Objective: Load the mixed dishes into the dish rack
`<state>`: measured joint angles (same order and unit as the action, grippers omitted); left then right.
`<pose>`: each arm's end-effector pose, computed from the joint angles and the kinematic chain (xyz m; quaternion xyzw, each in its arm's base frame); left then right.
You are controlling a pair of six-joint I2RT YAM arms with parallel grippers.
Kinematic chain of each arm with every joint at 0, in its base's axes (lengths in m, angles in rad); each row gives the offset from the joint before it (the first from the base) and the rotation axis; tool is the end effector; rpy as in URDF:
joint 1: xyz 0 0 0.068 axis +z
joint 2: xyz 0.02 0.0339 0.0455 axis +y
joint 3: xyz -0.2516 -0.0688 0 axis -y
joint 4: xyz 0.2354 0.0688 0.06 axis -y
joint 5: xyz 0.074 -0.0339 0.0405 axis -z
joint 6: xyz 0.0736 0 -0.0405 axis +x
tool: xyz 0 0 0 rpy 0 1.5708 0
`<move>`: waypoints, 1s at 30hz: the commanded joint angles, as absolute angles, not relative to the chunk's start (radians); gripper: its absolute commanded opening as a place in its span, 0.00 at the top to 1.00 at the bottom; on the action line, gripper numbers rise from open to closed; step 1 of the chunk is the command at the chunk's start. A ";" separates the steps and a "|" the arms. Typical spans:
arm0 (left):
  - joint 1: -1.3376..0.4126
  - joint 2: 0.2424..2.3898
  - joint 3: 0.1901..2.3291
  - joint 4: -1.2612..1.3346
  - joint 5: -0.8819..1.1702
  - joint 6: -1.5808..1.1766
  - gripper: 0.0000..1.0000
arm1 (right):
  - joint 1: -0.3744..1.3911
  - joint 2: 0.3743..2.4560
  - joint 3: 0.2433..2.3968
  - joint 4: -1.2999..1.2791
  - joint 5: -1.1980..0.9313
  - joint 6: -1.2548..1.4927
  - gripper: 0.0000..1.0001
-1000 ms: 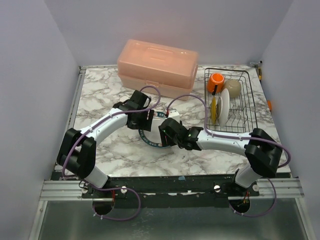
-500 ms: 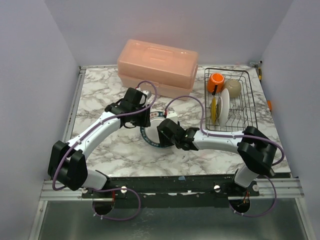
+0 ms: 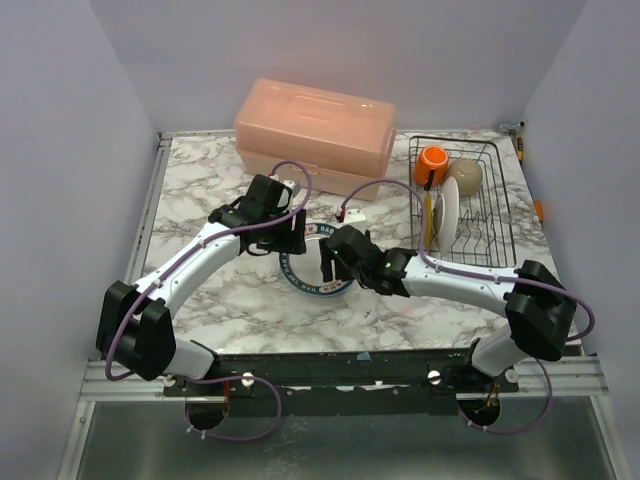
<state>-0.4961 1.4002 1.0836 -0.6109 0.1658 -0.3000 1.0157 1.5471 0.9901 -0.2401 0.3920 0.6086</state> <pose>0.2647 -0.1571 0.2279 0.1186 0.9384 -0.1945 0.2600 0.2056 0.2782 0.1899 -0.1117 0.9045 0.1445 0.3855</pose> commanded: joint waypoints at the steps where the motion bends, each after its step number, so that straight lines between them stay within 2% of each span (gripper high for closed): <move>1: -0.489 1.342 1.123 -0.652 0.187 -0.368 0.28 | 0.968 1.554 0.966 -0.235 0.431 0.615 0.27; 4: -0.488 1.265 1.058 -0.611 0.228 -0.414 0.13 | 0.964 1.598 0.955 -0.205 0.430 0.616 0.32; 9: -0.486 1.153 0.933 -0.567 0.164 -0.508 0.09 | 0.963 1.700 0.949 -0.208 0.454 0.622 0.39; 14: -0.442 1.071 0.805 -0.478 0.091 -0.603 0.05 | 0.963 1.727 0.888 -0.110 0.374 0.631 0.40; 21: -0.389 1.064 0.727 -0.313 0.224 -0.652 0.10 | 0.964 1.749 0.874 -0.057 0.341 0.632 0.40; 27: -0.388 1.138 0.786 -0.314 0.212 -0.559 0.28 | 0.964 1.751 0.865 -0.051 0.348 0.616 0.40; 29: -0.387 1.198 0.891 -0.411 0.145 -0.459 0.27 | 0.963 1.747 0.857 -0.050 0.354 0.613 0.40; 30: -0.384 1.236 0.958 -0.483 0.107 -0.417 0.23 | 0.964 1.744 0.853 -0.048 0.355 0.612 0.40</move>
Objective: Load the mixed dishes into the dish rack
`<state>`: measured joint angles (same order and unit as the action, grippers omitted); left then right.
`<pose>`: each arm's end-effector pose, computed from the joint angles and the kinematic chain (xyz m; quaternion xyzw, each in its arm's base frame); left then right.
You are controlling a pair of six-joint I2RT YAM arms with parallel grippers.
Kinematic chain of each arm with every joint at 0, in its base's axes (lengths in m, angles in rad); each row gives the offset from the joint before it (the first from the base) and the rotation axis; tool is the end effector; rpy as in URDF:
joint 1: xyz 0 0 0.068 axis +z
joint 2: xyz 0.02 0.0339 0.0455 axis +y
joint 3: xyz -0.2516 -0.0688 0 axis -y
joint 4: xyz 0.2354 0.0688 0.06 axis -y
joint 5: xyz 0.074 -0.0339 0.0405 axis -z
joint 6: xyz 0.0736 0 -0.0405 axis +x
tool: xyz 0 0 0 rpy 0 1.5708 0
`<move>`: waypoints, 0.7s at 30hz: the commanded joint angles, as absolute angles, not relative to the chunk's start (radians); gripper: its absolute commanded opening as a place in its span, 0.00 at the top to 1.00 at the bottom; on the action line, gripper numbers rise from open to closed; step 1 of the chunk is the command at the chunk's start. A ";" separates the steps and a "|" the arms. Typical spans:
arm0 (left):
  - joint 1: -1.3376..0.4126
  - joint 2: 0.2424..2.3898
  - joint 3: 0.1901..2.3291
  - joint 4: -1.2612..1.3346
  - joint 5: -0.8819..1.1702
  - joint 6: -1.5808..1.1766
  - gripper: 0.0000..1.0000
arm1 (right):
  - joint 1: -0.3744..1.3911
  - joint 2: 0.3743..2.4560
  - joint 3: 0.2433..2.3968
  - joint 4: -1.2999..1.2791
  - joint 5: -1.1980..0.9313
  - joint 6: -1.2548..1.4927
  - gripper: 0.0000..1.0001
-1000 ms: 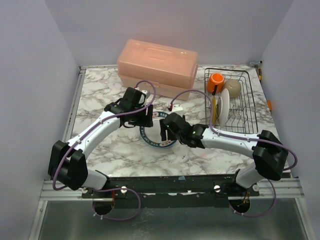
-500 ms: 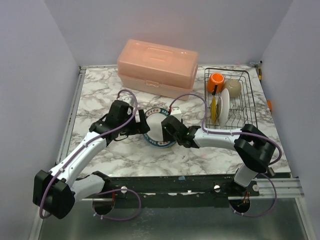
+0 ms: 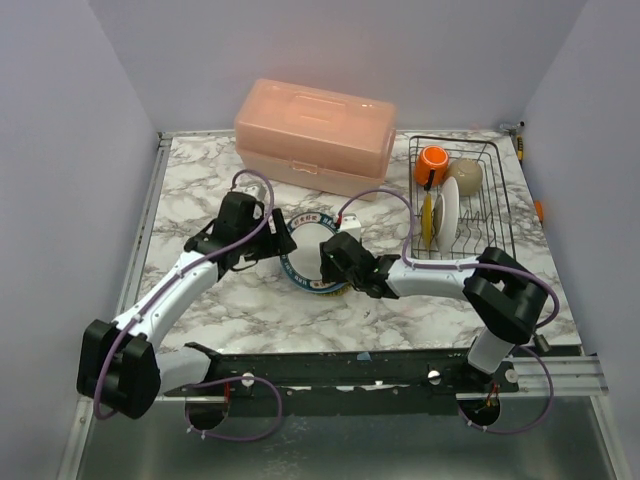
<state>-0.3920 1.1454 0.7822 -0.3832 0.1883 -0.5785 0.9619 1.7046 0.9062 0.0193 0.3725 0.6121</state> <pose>0.2396 -0.1139 0.2158 -0.0474 0.9117 -0.2622 0.3126 0.2292 0.2818 0.1360 -0.0875 0.9053 0.1477 0.3885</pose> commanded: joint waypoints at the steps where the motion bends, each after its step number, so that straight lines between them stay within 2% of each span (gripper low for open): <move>1: -0.384 1.290 1.032 -0.552 0.087 -0.375 0.19 | 0.963 1.743 0.849 -0.045 0.355 0.613 0.40; 3: -0.383 1.384 1.145 -0.630 0.077 -0.316 0.15 | 0.964 1.745 0.848 -0.036 0.352 0.611 0.39; 6: -0.383 1.509 1.222 -0.665 0.156 -0.234 0.15 | 0.964 1.759 0.859 -0.035 0.341 0.608 0.40; 9: -0.381 1.598 1.237 -0.686 0.236 -0.185 0.20 | 0.964 1.764 0.874 -0.052 0.335 0.605 0.40; 12: -0.376 1.597 1.171 -0.613 0.386 -0.187 0.28 | 0.964 1.758 0.866 -0.055 0.338 0.607 0.40; 14: -0.374 1.603 1.167 -0.586 0.444 -0.199 0.38 | 0.964 1.758 0.862 -0.055 0.342 0.607 0.40; 19: -0.374 1.684 1.216 -0.637 0.448 -0.228 0.85 | 0.963 1.768 0.869 -0.066 0.337 0.610 0.40; 21: -0.373 1.674 1.225 -0.650 0.393 -0.232 0.97 | 0.963 1.769 0.877 -0.073 0.337 0.610 0.40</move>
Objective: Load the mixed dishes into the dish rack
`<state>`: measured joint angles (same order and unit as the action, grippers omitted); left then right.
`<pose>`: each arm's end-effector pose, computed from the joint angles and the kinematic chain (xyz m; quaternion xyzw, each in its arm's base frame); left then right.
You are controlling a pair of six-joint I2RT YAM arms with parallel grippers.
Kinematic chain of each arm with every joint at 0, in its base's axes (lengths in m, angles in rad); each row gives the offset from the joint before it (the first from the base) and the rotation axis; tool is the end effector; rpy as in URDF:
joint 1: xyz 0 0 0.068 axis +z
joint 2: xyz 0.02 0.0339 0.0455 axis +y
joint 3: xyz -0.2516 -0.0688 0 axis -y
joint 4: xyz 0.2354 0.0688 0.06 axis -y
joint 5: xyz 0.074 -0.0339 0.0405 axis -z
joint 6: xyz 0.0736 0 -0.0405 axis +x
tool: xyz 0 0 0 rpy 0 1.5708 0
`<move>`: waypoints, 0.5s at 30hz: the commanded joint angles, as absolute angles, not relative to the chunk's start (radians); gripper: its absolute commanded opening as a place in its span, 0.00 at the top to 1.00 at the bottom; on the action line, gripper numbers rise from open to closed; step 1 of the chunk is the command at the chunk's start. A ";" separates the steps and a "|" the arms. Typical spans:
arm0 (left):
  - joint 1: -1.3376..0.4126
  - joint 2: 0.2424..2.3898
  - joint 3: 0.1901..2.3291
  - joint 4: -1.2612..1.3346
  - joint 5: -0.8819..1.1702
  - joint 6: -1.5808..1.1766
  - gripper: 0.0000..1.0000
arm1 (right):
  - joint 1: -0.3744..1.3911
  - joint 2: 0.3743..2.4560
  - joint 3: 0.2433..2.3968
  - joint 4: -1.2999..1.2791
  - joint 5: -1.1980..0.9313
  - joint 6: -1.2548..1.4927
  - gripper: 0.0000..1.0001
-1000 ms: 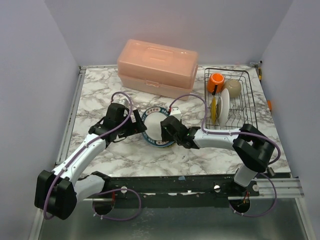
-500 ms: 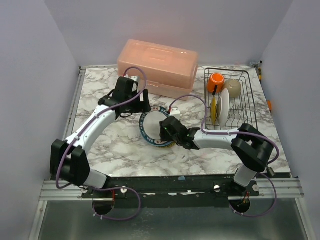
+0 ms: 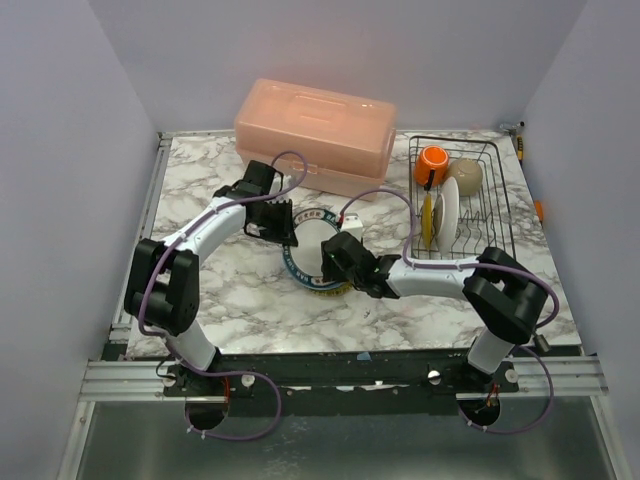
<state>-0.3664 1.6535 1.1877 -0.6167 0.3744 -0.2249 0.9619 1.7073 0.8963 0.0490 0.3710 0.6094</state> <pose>0.3124 -0.1487 0.1863 0.1123 0.9478 -0.2420 0.1746 0.2295 0.2825 0.1350 -0.0870 0.9023 0.1537 0.3933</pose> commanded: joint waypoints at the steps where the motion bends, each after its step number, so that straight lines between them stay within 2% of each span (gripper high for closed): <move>1: -0.373 1.661 1.224 -0.651 0.367 -0.232 1.00 | 0.963 1.770 0.880 -0.077 0.336 0.609 0.40; 9: -0.373 1.517 1.178 -0.633 0.322 -0.227 1.00 | 0.963 1.752 0.927 -0.139 0.343 0.600 0.38; 15: -0.373 1.464 1.170 -0.626 0.368 -0.259 1.00 | 0.964 1.689 1.002 -0.255 0.386 0.549 0.22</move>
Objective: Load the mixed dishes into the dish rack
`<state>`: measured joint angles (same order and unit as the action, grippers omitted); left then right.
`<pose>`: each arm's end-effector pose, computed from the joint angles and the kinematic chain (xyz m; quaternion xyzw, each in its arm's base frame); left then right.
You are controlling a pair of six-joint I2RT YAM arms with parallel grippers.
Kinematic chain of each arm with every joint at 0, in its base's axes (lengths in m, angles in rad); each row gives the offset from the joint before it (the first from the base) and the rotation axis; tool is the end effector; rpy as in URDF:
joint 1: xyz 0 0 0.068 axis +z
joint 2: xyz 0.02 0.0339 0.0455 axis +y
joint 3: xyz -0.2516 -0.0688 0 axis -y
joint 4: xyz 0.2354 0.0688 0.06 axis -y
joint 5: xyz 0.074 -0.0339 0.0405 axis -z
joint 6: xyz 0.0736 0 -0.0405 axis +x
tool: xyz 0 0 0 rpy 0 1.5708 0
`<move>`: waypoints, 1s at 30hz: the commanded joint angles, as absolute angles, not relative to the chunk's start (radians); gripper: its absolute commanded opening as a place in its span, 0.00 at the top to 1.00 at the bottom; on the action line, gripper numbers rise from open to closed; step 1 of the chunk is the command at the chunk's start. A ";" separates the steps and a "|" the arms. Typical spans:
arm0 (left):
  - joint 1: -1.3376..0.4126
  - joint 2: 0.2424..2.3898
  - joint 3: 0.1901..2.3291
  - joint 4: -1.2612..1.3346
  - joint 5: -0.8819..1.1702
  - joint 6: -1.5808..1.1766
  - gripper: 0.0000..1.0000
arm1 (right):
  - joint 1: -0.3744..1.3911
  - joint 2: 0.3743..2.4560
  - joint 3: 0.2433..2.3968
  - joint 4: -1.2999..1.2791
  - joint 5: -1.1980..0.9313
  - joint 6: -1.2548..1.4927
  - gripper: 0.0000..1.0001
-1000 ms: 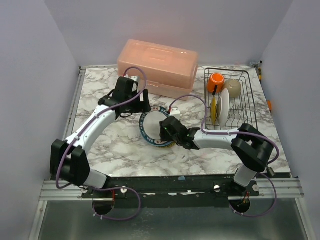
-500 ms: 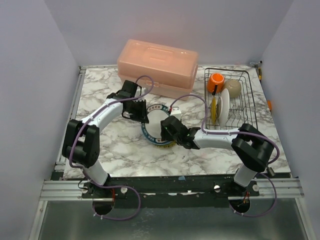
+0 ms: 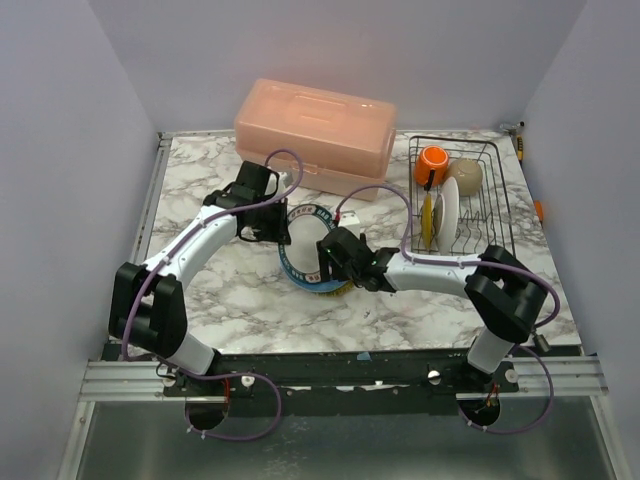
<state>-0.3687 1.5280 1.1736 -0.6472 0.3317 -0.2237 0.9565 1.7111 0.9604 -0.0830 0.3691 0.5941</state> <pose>0.2975 -0.1406 0.2185 0.1148 0.9408 -0.2324 0.2186 0.2316 0.2822 0.1403 -0.1002 0.9139 0.1256 0.3727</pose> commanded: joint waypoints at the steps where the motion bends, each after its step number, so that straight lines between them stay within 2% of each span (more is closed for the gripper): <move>1: -0.373 1.462 1.170 -0.622 0.398 -0.274 1.00 | 0.964 1.670 1.017 -0.276 0.400 0.537 0.19; 3: -0.373 1.462 1.170 -0.616 0.452 -0.297 1.00 | 0.963 1.634 1.041 -0.316 0.433 0.506 0.11; 5: -0.372 1.458 1.166 -0.603 0.482 -0.326 1.00 | 0.964 1.598 1.054 -0.339 0.461 0.450 0.08; 6: -0.371 1.455 1.163 -0.599 0.489 -0.337 1.00 | 0.980 1.581 1.052 -0.336 0.512 0.411 0.02; 7: -0.373 1.452 1.163 -0.596 0.495 -0.349 1.00 | 1.042 1.558 1.038 -0.319 0.605 0.354 0.00; 9: -0.372 1.449 1.160 -0.591 0.507 -0.364 1.00 | 1.203 1.516 0.957 -0.157 0.807 0.130 0.00; 12: -0.372 1.448 1.164 -0.592 0.514 -0.374 1.00 | 1.348 1.525 0.892 0.062 0.988 -0.128 0.00; 16: -0.373 1.429 1.151 -0.582 0.522 -0.383 1.00 | 1.390 1.619 0.976 0.114 1.058 -0.191 0.00; 20: -0.373 1.420 1.134 -0.572 0.558 -0.391 1.00 | 1.391 1.782 1.070 0.261 1.264 -0.291 0.01; 23: -0.373 1.410 1.125 -0.567 0.565 -0.396 1.00 | 1.391 1.889 1.055 0.597 1.325 -0.581 0.04; 25: -0.372 1.403 1.122 -0.568 0.559 -0.394 1.00 | 1.391 1.968 1.005 1.084 1.369 -0.956 0.04; 27: -0.371 1.400 1.121 -0.568 0.557 -0.395 1.00 | 1.390 2.101 1.023 1.756 1.388 -1.453 0.04; 28: -0.371 1.399 1.121 -0.568 0.557 -0.396 1.00 | 1.383 2.148 1.064 1.786 1.402 -1.533 0.18; 30: -0.370 1.399 1.121 -0.566 0.565 -0.400 1.00 | 1.380 2.197 1.105 1.784 1.400 -1.565 0.14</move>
